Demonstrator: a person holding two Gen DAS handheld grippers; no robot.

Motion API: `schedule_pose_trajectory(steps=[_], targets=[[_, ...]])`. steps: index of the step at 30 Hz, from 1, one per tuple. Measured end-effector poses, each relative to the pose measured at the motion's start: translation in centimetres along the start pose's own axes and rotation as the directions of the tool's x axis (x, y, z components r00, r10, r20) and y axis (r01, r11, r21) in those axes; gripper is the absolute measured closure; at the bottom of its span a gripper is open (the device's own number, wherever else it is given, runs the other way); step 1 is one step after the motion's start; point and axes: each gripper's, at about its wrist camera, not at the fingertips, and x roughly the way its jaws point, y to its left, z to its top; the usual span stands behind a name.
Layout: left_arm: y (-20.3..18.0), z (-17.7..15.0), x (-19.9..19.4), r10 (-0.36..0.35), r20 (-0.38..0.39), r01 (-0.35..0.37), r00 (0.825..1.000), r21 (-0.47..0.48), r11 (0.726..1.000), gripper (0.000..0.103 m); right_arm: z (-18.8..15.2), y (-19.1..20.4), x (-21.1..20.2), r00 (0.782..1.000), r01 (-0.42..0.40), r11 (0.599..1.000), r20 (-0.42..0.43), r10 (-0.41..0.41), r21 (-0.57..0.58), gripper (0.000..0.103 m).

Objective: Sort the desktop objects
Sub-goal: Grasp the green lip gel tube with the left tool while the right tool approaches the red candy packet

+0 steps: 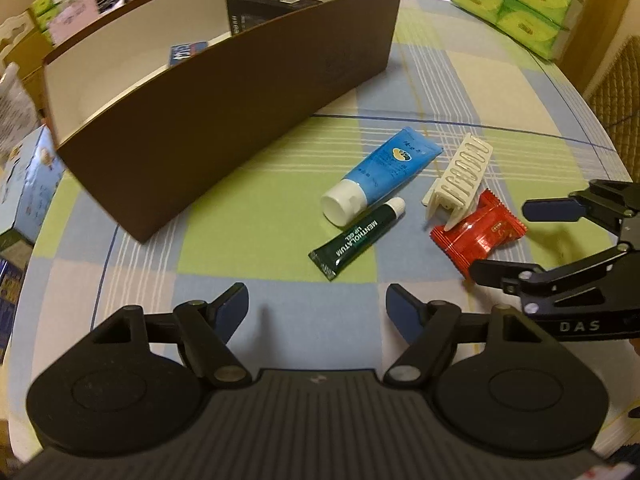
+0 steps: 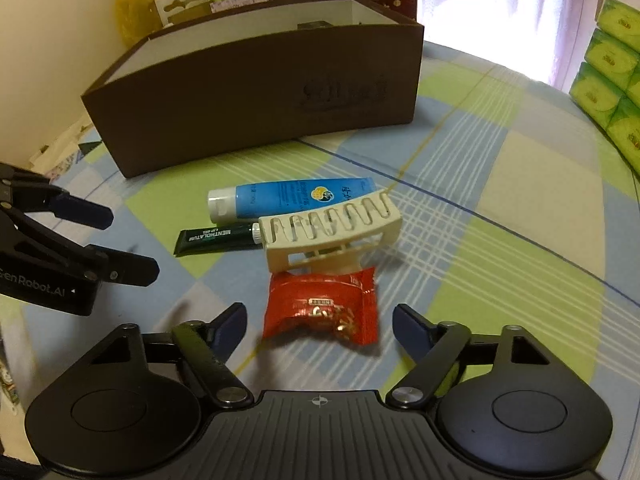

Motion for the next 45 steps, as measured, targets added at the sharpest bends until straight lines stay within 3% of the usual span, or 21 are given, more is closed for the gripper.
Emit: schedule_pose_trajectory(steps=[3,10,14,16,18,20,23,29,33,37,45], targets=[[0.1,0.5,0.7,-0.023,-0.003,0.023,1.000,0.034,0.999,0.033,0.0,0.1,0.6,1.000,0.020,1.000,-0.021,-0.020,-0.009,0.041],[0.1,1.6,2.3,-0.090,-0.017,0.091,0.996,0.116,0.989,0.041,-0.7,-1.5,-0.2,0.997,0.065,0.997,-0.055,-0.063,0.041,0.052],[0.2,2.4,3.4,-0.131,-0.022,0.133,0.991,0.145,0.980,0.048,-1.5,-3.3,-1.2,0.993,0.106,0.987,-0.073,-0.097,0.125,0.052],[0.1,2.7,4.1,-0.150,-0.038,0.154,0.988,0.158,0.975,0.058,-1.9,-4.0,-1.8,0.990,0.125,0.980,-0.079,-0.113,0.158,0.052],[-0.2,2.8,4.5,-0.158,-0.039,0.162,0.987,0.172,0.972,0.061,-2.3,-4.6,-2.4,0.989,0.137,0.973,-0.084,-0.123,0.188,0.052],[-0.6,2.8,4.4,-0.169,-0.041,0.174,0.985,0.184,0.967,0.070,-2.5,-4.9,-3.0,0.987,0.149,0.966,-0.085,-0.133,0.212,0.052],[-1.3,2.5,4.2,-0.222,-0.071,0.231,0.972,0.170,0.958,0.077,-2.7,-5.0,-3.6,0.987,0.152,0.962,-0.088,-0.135,0.225,0.051],[-2.0,2.7,4.3,-0.225,-0.079,0.234,0.971,0.138,0.962,0.078,-2.8,-5.1,-4.2,0.985,0.167,0.956,-0.090,-0.149,0.241,0.037],[-2.0,3.8,5.1,-0.222,-0.070,0.230,0.973,0.136,0.964,0.078,-2.6,-5.2,-4.1,0.985,0.170,0.953,-0.084,-0.154,0.251,0.034],[-2.4,4.2,5.5,-0.216,-0.066,0.223,0.974,0.141,0.965,0.090,-2.5,-5.2,-4.1,0.985,0.171,0.954,-0.082,-0.155,0.246,0.034],[-1.7,2.2,4.1,-0.201,-0.077,0.210,0.977,0.143,0.967,0.090,-2.1,-4.9,-3.5,0.988,0.151,0.971,-0.051,-0.144,0.187,0.034]])
